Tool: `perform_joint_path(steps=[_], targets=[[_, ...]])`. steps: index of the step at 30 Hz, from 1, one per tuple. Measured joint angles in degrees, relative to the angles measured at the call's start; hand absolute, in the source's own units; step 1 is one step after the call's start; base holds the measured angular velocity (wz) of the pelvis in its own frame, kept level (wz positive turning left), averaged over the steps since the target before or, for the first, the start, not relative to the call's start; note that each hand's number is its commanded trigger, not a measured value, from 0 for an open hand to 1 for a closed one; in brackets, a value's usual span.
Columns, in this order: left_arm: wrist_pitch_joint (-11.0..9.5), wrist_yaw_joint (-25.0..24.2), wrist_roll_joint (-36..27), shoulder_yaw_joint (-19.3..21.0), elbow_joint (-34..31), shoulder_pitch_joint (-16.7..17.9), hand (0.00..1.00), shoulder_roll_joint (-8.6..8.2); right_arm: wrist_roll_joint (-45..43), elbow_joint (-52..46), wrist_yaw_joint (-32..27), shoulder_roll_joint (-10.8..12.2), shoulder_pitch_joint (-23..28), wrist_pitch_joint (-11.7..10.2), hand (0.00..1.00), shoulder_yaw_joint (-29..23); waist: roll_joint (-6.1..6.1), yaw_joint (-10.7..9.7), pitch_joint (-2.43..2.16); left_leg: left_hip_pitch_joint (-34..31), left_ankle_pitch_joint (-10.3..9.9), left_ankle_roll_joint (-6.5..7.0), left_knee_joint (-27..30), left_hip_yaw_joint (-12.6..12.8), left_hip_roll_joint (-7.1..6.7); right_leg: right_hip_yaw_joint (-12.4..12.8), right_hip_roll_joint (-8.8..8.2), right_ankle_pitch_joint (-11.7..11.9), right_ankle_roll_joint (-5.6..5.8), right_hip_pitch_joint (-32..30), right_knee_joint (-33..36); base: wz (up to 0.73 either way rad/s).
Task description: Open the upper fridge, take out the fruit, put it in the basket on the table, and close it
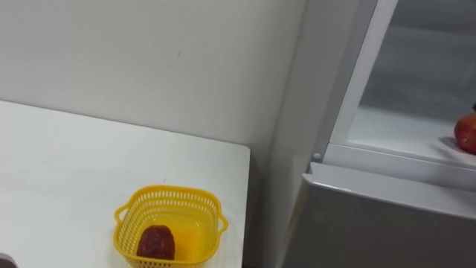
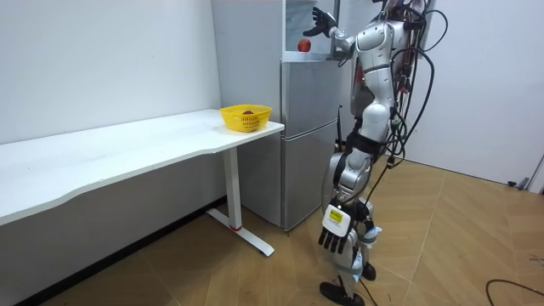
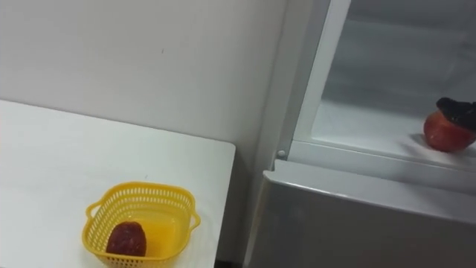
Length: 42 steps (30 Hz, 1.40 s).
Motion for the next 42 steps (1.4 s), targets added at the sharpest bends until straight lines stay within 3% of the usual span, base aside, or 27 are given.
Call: perform_joint_path(steps=[13,24,42], targets=[[0.69,0.11,-0.31,0.47,-1.77,1.41,0.00,0.31,0.28,6.53,3.68,-0.04,-1.85,1.10,0.00,0.36,0.20,-0.24,0.09,-0.39,-0.01,0.02,0.24,-1.49,-0.25,-1.60,-0.25,-0.15,0.07,0.82,0.11,0.06],[1.11,0.15,-0.35,1.15,-1.75,1.55,0.00,0.20,0.59,11.62,5.49,-0.08,-1.85,2.27,0.00,0.36,0.08,-0.20,0.00,-0.36,-0.01,0.03,0.24,-1.41,-0.38,-1.58,-0.34,-0.23,0.15,0.83,0.12,0.01],[1.30,0.49,-0.37,2.86,-0.50,1.35,0.00,0.20,0.64,15.05,10.70,-0.34,-1.86,2.30,0.00,0.95,0.32,-0.10,-0.13,0.02,0.01,0.06,-0.22,-1.40,-0.37,-1.41,-0.31,-0.23,0.15,0.54,0.17,0.00]])
